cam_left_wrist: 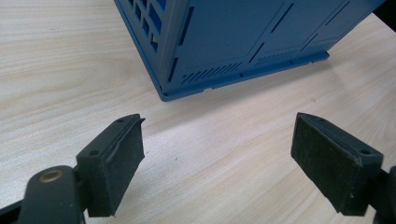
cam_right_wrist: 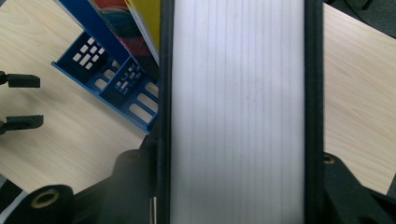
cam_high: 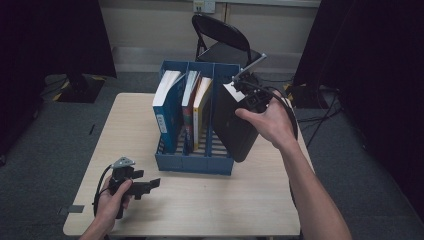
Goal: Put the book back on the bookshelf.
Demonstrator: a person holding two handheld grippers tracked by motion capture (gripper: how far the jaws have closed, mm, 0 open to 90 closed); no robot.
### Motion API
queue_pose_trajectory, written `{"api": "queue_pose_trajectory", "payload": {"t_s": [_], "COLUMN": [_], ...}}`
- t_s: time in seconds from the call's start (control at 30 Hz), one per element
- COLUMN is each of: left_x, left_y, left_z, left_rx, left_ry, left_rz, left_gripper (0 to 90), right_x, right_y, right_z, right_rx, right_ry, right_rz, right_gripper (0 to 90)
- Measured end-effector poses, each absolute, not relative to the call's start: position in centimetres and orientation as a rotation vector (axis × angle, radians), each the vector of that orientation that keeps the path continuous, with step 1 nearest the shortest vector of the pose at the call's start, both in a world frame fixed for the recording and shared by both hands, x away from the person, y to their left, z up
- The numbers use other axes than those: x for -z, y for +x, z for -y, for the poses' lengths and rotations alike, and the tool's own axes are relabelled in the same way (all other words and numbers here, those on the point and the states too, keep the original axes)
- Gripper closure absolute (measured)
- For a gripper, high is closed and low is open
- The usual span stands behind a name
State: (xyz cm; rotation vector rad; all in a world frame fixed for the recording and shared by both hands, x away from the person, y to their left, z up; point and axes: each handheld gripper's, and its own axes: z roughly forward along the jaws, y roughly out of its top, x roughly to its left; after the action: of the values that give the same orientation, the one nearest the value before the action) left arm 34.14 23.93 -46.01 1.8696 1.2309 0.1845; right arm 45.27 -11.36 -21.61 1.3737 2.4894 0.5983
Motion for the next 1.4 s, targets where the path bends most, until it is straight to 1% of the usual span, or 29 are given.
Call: {"api": "queue_pose_trajectory", "payload": {"t_s": [0.8, 1.4], "left_x": [46.0, 46.1], "left_y": [34.2, 34.2], "left_z": [-24.0, -24.0], "left_rx": [-0.186, -0.178], "left_ry": [1.867, 1.876], "left_rz": [-1.228, -1.222], "left_gripper": [16.9, 17.0], "right_x": [22.7, 22.9], "right_y": [49.9, 52.5], "right_z": [8.6, 7.0], "right_rx": [-0.492, -0.446], "right_ry": [1.549, 1.684], "right_rz": [-2.405, -2.309], "right_gripper": [53.6, 53.6]}}
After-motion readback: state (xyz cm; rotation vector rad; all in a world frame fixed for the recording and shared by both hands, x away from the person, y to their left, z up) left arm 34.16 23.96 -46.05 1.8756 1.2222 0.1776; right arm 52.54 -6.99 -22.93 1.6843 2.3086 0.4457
